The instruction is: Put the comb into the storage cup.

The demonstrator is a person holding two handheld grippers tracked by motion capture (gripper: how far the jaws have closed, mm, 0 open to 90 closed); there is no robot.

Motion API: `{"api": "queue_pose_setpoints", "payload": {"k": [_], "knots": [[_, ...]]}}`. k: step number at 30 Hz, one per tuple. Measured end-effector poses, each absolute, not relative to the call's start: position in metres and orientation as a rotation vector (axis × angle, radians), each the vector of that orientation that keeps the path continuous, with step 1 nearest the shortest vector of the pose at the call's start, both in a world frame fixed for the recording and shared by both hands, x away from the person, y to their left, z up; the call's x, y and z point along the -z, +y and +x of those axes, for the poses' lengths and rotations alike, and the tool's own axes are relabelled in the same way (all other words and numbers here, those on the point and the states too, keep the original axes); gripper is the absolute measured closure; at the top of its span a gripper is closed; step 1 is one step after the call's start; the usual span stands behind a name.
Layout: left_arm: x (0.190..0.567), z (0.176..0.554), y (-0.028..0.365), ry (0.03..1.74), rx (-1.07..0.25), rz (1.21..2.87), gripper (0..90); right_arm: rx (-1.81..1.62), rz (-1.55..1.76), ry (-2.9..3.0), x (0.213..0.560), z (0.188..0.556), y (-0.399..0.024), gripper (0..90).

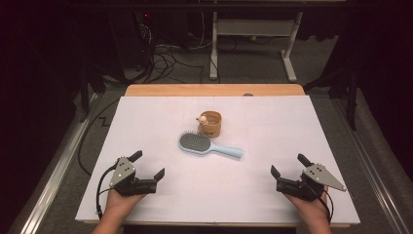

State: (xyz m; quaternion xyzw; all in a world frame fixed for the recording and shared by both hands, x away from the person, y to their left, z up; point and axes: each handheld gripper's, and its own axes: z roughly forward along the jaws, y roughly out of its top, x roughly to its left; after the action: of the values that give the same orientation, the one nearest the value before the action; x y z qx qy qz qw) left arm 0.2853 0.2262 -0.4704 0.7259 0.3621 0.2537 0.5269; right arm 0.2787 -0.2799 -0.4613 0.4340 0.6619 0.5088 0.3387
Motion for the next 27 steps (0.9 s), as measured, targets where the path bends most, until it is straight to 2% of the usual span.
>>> {"api": "queue_pose_setpoints", "payload": {"k": [10,16,27], "knots": [[0.4677,0.2829,0.2294,0.846,-0.611,1.69,0.0,-1.324,1.121,1.72,0.46,0.2777,-0.2793,0.3],[0.4624,0.2759,0.2347,0.753,-0.656,1.553,0.0,-1.324,1.121,1.726,0.4604,0.2781,-0.2785,0.3],[0.4646,0.2775,0.2329,0.764,-0.665,1.591,0.0,-1.321,1.112,1.728,0.4601,0.2779,-0.277,0.3]]}}
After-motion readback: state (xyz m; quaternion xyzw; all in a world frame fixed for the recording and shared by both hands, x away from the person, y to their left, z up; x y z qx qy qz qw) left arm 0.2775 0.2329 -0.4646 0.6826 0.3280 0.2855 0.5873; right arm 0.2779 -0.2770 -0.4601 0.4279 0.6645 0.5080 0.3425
